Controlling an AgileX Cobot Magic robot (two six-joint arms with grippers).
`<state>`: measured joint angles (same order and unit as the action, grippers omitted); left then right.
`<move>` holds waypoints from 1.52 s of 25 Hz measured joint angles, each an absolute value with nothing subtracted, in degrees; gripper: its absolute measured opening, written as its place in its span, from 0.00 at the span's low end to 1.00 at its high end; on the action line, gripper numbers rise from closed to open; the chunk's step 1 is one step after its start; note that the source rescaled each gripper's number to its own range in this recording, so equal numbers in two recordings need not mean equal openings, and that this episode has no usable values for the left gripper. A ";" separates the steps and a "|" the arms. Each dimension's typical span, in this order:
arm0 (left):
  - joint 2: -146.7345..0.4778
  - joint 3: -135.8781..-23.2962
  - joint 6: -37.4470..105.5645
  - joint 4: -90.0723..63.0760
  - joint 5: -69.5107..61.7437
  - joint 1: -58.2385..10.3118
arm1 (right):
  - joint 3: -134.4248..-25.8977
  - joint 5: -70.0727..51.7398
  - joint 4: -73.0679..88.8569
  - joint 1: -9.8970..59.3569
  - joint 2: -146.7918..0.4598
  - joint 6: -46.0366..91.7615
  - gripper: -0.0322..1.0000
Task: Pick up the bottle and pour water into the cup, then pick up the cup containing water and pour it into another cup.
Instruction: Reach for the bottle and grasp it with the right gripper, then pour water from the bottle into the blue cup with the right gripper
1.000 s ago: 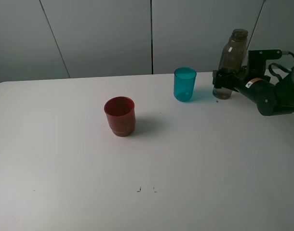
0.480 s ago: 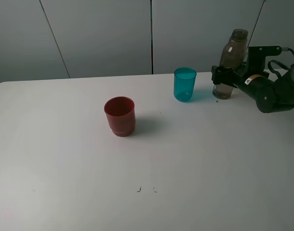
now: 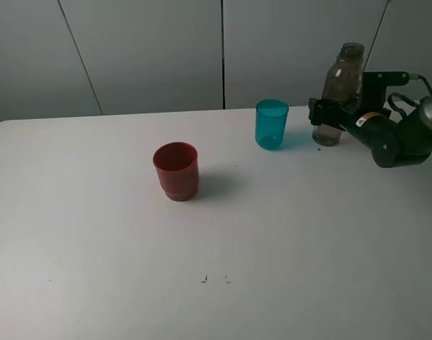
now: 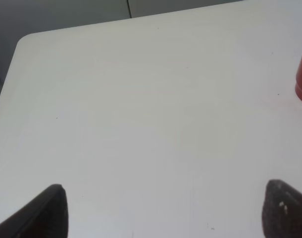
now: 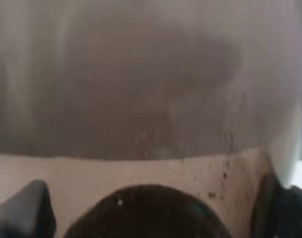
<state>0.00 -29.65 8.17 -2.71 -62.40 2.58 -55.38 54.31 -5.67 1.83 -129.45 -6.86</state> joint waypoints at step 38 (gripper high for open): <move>0.00 -29.65 8.17 -2.71 -62.40 2.58 | -55.58 47.30 -14.34 1.77 -124.78 -7.02 0.04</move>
